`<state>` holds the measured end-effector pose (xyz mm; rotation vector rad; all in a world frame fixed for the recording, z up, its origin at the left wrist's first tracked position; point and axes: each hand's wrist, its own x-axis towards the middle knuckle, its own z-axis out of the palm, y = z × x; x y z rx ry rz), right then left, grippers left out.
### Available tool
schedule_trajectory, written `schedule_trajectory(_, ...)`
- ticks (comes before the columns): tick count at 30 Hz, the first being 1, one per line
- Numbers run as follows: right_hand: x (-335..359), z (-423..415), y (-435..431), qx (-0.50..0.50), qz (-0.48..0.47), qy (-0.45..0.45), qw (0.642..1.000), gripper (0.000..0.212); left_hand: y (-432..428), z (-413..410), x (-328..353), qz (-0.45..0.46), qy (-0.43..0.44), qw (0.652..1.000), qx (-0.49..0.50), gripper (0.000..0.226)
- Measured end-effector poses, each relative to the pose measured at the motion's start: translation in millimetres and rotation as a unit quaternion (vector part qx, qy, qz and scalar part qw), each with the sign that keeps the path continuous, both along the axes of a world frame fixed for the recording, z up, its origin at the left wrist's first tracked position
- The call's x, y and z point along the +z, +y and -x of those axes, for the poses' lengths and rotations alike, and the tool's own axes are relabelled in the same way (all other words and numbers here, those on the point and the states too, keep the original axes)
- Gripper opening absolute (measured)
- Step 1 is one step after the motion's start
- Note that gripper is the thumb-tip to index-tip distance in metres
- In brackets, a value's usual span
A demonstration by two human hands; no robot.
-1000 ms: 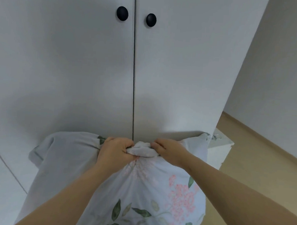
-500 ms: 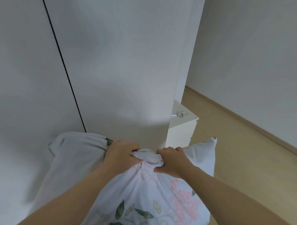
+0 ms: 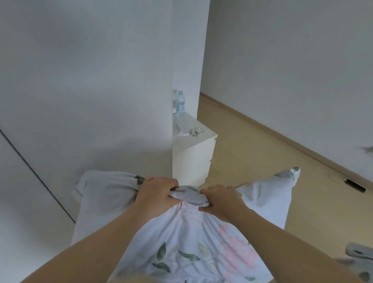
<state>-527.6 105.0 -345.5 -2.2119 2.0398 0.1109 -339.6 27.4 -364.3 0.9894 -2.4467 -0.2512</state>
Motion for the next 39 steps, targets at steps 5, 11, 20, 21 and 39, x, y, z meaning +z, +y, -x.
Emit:
schedule_trajectory(5,-17.7,26.4,-14.3,-0.018,-0.020,0.045,0.999,0.031,-23.9,35.3,-17.7,-0.013,-0.073,0.997,-0.007,0.047)
schedule_trajectory(11,-38.2,70.9,-52.2,-0.068,-0.055,0.055,0.995,0.031,-77.6,89.4,-36.6,-0.044,-0.153,0.985,-0.067,0.027)
schedule_trajectory(20,-57.7,142.0,-98.5,-0.150,-0.131,0.034,0.979,0.028,-152.0,186.0,-64.3,-0.090,-0.243,0.944,-0.202,0.024)
schedule_trajectory(21,-57.9,149.6,-99.9,-0.157,-0.137,0.033,0.977,0.025,-157.0,197.9,-67.5,-0.100,-0.244,0.940,-0.214,0.023)
schedule_trajectory(39,-53.9,403.6,-88.4,-0.326,-0.131,-0.084,0.932,0.032,-179.8,501.4,-40.0,-0.081,-0.297,0.888,-0.340,0.040)
